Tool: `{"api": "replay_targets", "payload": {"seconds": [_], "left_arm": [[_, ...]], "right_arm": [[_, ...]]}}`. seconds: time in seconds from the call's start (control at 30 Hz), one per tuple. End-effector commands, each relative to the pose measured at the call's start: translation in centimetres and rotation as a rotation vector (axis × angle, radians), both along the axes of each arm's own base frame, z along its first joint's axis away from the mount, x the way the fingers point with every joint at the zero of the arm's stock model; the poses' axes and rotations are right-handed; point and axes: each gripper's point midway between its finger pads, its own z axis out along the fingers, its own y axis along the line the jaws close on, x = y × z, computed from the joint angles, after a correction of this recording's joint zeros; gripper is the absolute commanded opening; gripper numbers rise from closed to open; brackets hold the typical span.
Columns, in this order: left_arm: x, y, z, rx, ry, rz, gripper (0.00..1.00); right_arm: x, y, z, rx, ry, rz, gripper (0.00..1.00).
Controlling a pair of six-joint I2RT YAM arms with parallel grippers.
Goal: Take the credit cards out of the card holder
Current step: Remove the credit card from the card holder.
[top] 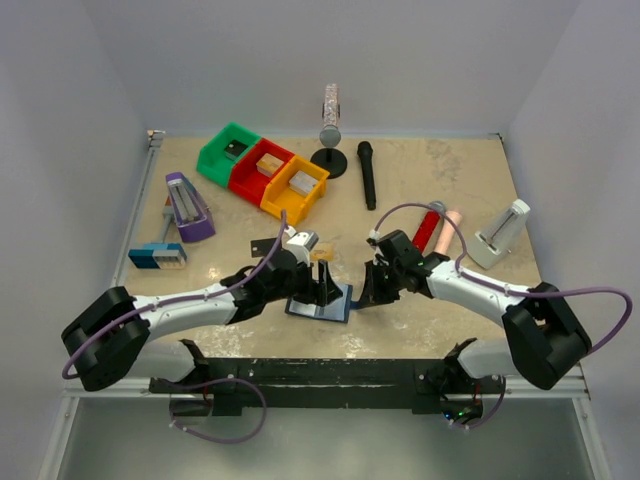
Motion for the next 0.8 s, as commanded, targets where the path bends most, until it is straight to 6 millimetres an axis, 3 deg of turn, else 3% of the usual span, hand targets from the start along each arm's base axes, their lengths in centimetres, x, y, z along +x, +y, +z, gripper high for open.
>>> {"api": "replay_targets", "payload": {"seconds": [0.0, 0.2, 0.53, 0.77], "left_arm": [[1.4, 1.4, -0.8, 0.110, -0.088, 0.068, 0.79], [1.9, 1.3, -1.5, 0.231, -0.111, 0.083, 0.81], [2.0, 0.9, -1.7, 0.241, -0.090, 0.092, 0.81], [2.1, 0.9, -2.0, 0.253, -0.076, 0.096, 0.81]], "right_arm": [[0.6, 1.1, 1.7, 0.061, -0.034, 0.021, 0.00], [0.5, 1.4, 2.2, 0.092, -0.050, 0.030, 0.00], [0.4, 2.0, 4.0, 0.173, -0.126, 0.063, 0.00], [0.2, 2.0, 4.1, 0.186, -0.131, 0.072, 0.00]]}}
